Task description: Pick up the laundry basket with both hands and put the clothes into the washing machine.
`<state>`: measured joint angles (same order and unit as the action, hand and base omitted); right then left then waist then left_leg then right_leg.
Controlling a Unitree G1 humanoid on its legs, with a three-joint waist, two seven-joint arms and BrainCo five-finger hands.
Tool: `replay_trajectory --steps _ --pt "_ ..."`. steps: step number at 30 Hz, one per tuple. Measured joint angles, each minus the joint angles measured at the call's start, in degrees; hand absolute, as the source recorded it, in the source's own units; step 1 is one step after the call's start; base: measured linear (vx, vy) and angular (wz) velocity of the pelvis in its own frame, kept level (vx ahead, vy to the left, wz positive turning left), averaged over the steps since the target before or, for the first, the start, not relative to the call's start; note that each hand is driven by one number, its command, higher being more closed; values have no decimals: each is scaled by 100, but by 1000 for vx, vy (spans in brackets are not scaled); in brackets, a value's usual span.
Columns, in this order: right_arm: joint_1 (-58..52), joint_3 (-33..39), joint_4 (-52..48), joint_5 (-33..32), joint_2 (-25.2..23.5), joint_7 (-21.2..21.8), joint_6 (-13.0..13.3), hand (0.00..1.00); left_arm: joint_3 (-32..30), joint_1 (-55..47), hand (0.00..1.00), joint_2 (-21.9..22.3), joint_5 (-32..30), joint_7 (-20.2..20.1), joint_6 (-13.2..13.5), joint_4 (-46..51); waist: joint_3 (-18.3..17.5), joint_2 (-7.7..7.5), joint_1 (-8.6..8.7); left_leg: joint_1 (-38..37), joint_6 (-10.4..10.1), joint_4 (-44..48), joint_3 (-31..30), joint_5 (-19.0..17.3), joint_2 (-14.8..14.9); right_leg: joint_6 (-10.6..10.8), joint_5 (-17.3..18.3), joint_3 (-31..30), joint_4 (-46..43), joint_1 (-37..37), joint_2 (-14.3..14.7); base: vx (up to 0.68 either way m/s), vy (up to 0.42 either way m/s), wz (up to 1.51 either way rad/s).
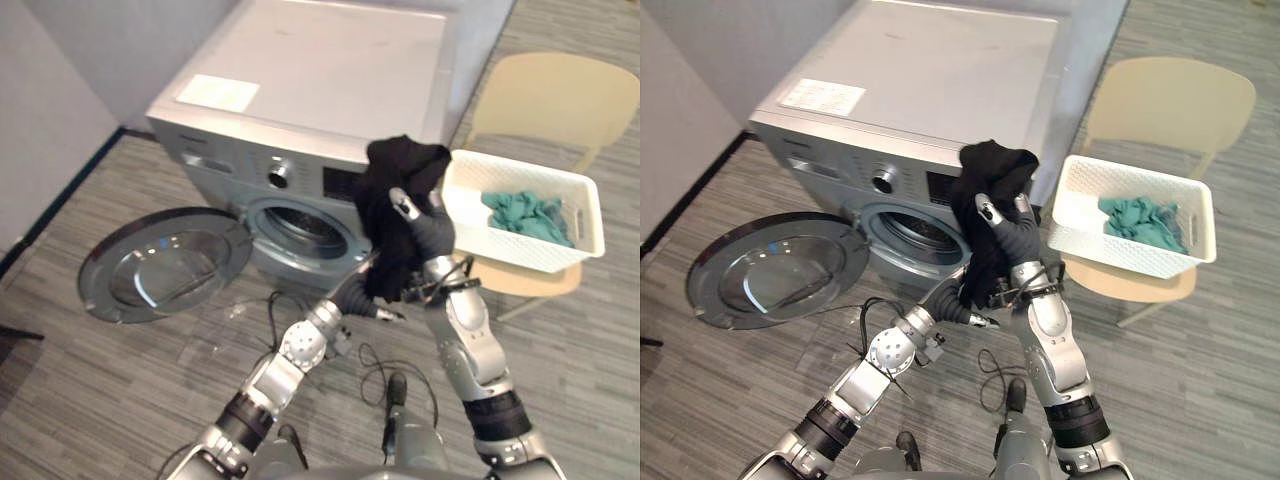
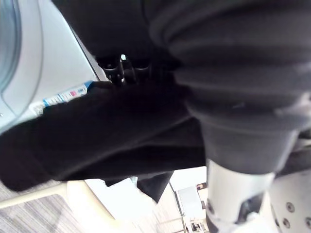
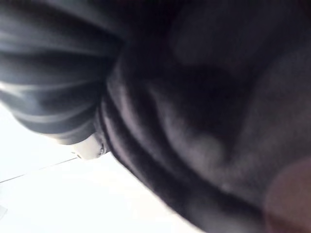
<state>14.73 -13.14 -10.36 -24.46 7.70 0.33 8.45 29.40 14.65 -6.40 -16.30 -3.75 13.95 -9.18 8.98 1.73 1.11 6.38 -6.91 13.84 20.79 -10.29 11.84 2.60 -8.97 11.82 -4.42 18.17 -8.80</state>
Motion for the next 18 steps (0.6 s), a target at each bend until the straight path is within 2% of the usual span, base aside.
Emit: replay_trajectory --steps 4,11,16,18 --pt "340 -342 -2 -523 184 70 3 100 96 378 0 -24 -45 32 -72 -223 248 -7 86 0 -27 -11 -12 20 -18 1 0 32 -52 12 4 2 -19 3" --pt "521 -855 -181 -1247 184 246 11 100 462 869 0 -65 -255 165 -229 -260 514 -141 80 120 27 -4 -156 70 -117 37 -25 182 -54 13 -139 -27 7 14" --pt "530 -1345 -604 -1721 157 490 22 100 679 1151 0 -35 -504 438 -243 -267 605 -229 102 116 24 -106 -221 143 -148 38 -25 244 -51 11 -158 -8 -15 7" --pt "513 -1484 -692 -1901 157 593 28 100 681 1207 0 145 -701 616 -251 -295 620 -247 109 79 22 -304 -262 263 -206 38 -25 329 -48 9 -203 -1 -17 16"
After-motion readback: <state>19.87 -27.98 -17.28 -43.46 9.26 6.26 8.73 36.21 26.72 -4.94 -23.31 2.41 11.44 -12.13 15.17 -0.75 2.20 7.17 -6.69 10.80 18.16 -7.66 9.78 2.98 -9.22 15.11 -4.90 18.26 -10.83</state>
